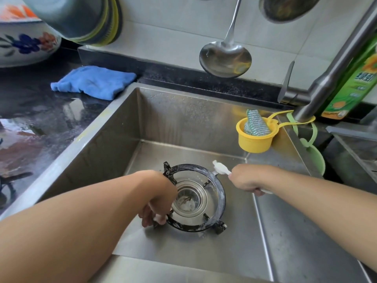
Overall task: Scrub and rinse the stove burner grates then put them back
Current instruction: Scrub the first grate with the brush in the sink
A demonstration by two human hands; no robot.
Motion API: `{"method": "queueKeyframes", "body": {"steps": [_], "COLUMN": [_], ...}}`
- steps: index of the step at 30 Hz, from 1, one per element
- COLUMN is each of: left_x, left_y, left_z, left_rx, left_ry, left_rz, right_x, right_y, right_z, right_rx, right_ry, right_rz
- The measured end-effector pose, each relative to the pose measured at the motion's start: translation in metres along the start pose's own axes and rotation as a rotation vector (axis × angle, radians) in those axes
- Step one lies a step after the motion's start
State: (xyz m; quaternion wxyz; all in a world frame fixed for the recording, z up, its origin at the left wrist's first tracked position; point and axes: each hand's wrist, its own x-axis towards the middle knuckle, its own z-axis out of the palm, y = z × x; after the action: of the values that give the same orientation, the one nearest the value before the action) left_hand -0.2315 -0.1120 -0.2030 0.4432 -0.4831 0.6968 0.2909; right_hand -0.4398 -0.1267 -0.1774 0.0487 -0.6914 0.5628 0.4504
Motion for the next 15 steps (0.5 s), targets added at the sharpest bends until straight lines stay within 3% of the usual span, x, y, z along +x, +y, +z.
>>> {"method": "queueKeyframes", "body": {"steps": [4, 10, 13, 15], "left_x": [0.0, 0.003, 0.002, 0.0], "left_y": [0.002, 0.011, 0.02, 0.017], "left_z": [-0.001, 0.007, 0.004, -0.004], "left_rx": [-0.071, -0.377, -0.412, -0.297], "left_ry": [0.059, 0.024, 0.083, 0.222], "left_rz": [0.037, 0.246, 0.335, 0.324], "right_x": [0.012, 0.02, 0.007, 0.001], "right_y": [0.006, 0.006, -0.008, -0.01], "right_z": [0.001, 0.003, 0.005, 0.005], "right_rx": [-0.114, 0.05, -0.046, -0.102], "right_ry": [0.161, 0.247, 0.133, 0.071], "right_rz": [-0.073, -0.018, -0.084, -0.137]}}
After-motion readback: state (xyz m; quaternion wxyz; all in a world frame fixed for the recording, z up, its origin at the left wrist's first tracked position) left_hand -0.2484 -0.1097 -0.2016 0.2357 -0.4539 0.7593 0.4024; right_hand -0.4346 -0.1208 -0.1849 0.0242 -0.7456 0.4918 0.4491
